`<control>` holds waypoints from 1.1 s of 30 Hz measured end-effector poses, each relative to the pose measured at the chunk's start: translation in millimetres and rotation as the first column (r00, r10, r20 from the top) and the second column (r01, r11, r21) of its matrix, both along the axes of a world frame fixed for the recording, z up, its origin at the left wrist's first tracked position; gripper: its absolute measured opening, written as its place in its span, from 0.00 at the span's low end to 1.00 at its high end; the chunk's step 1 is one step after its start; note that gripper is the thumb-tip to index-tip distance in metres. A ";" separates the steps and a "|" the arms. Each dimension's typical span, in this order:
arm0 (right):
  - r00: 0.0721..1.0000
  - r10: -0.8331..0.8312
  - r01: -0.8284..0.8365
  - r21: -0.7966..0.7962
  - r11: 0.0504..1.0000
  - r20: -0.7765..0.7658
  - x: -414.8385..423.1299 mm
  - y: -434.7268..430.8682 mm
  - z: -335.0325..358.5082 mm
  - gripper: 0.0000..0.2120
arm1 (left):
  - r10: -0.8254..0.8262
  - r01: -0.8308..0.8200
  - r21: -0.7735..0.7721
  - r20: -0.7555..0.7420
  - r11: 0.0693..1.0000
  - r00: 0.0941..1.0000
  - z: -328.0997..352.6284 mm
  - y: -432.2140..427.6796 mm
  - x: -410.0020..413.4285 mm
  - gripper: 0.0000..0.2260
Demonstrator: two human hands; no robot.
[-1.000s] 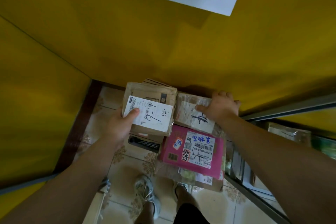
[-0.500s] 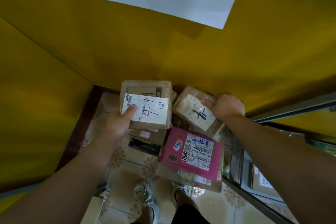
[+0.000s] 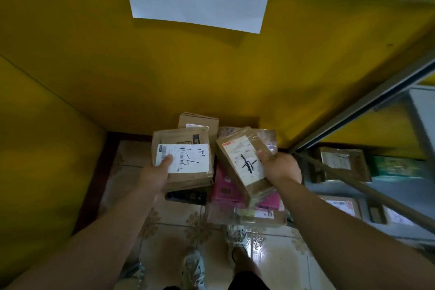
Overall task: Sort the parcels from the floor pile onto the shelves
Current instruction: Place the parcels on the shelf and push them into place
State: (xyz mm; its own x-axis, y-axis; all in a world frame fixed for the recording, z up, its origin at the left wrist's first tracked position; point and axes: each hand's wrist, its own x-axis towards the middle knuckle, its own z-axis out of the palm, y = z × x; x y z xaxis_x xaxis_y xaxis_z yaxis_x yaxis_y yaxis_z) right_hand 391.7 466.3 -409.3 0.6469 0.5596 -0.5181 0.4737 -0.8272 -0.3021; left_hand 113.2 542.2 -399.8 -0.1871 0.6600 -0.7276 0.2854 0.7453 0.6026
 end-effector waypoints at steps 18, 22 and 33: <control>0.805 -0.175 0.248 0.053 0.967 -0.567 -7.5 -59.1 -27.1 0.25 | -0.368 0.405 0.110 -0.251 0.908 0.895 4.5 23.1 -3.1 0.26; 0.772 -0.195 0.303 0.081 0.949 -0.605 -7.2 -60.6 -27.2 0.21 | -0.287 0.295 0.036 -0.144 0.955 0.947 7.3 9.4 -0.3 0.30; 0.842 -0.122 0.311 0.288 0.906 -0.526 -18.1 -52.8 6.2 0.20 | -0.087 0.084 0.100 0.020 0.991 0.996 36.6 -44.1 10.3 0.10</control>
State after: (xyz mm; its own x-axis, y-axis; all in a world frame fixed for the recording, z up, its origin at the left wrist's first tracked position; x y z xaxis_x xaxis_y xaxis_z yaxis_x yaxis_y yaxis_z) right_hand 373.6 413.5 -403.1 0.4899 0.6381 -0.5940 0.0078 -0.6845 -0.7289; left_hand 123.5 498.1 -363.1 -0.1100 0.7418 -0.6615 0.3300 0.6551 0.6797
